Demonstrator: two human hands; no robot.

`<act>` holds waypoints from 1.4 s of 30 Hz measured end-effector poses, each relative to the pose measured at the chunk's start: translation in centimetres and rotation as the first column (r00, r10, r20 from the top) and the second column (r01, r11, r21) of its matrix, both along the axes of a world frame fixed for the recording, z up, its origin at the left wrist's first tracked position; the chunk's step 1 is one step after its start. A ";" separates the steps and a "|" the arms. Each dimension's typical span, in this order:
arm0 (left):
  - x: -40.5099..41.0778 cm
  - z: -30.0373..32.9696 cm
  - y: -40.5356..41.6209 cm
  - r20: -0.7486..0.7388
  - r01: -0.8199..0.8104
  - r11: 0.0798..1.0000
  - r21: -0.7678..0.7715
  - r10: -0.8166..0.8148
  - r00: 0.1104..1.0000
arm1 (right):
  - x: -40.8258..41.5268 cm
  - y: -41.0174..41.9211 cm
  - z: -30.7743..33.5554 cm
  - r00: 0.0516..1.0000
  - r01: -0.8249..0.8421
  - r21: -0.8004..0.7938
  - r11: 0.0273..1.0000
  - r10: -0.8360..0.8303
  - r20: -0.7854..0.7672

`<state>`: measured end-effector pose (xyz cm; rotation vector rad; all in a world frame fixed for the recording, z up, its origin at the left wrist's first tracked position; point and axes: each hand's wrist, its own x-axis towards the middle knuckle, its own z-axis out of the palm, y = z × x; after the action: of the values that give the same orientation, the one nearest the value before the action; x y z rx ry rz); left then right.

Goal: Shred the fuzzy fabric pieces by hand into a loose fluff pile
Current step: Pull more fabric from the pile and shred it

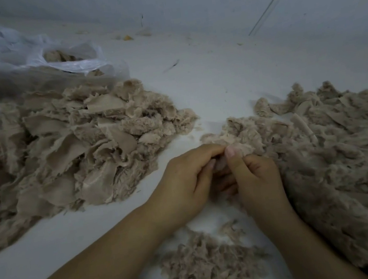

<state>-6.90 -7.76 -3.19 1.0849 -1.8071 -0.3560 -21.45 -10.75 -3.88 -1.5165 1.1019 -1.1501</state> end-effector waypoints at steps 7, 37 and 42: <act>0.3 -0.3 -0.2 -0.125 -0.208 0.977 -0.038 0.202 0.971 | -0.2 -0.6 -0.2 0.992 0.048 0.113 0.993 -0.060 0.114; 0.9 0.8 -0.9 -0.209 0.057 0.918 0.393 0.029 0.977 | -0.1 -0.4 -0.2 0.994 -0.092 0.028 0.995 0.093 -0.054; 0.4 0.6 -1.0 -0.263 0.062 0.939 0.337 0.031 0.964 | -0.3 -0.2 -0.2 0.993 -0.115 0.046 0.992 0.115 0.012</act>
<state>-6.47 -8.77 -2.57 1.1964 -1.5472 -0.8122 -21.74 -10.93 -4.10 -1.5170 1.0148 -1.0447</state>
